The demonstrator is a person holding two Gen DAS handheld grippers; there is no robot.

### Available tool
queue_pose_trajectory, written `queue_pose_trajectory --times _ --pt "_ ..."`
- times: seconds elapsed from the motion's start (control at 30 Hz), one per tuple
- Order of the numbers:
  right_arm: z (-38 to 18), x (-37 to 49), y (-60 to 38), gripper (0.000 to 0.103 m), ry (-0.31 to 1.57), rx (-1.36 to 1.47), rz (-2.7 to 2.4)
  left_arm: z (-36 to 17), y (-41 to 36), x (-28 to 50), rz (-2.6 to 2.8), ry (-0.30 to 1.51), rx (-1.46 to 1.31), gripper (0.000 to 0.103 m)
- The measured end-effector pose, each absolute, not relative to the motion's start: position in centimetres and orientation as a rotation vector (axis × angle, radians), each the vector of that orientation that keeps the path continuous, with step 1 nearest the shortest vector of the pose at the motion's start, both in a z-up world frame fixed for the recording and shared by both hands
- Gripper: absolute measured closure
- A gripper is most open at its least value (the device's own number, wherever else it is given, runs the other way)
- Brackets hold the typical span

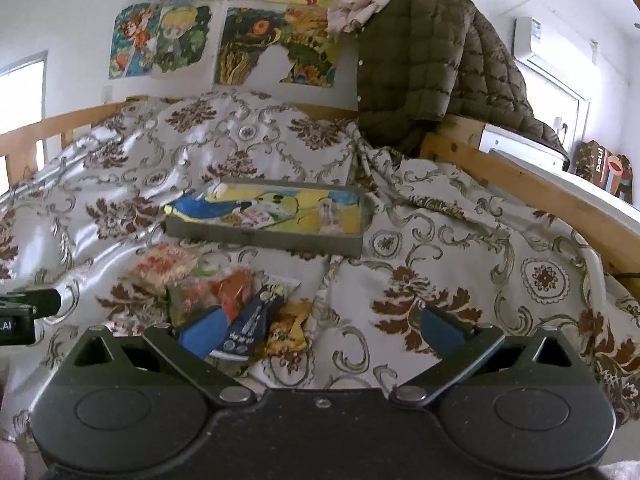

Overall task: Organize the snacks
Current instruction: 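Withdraw both tools from the tray back toward the snack pile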

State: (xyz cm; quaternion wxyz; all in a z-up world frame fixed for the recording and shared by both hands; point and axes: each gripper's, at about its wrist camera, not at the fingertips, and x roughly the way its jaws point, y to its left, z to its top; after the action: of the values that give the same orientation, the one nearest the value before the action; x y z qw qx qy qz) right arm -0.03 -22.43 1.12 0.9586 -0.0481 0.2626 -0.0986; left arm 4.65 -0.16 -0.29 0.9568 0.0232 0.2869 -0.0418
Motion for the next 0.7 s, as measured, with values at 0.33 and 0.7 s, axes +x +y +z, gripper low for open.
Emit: queue_pose_trajectory --times 0.33,0.7 --pt "0.6 -0.1 -20.8 0.001 0.548 -0.161 -0.167 -0.3 0.5 5.0 -0.04 0.597 0.027 0.0" --pt "0.1 0.7 -19.9 0.001 0.569 -0.194 -0.143 -0.7 0.8 5.4 -0.012 0.619 0.029 0.0"
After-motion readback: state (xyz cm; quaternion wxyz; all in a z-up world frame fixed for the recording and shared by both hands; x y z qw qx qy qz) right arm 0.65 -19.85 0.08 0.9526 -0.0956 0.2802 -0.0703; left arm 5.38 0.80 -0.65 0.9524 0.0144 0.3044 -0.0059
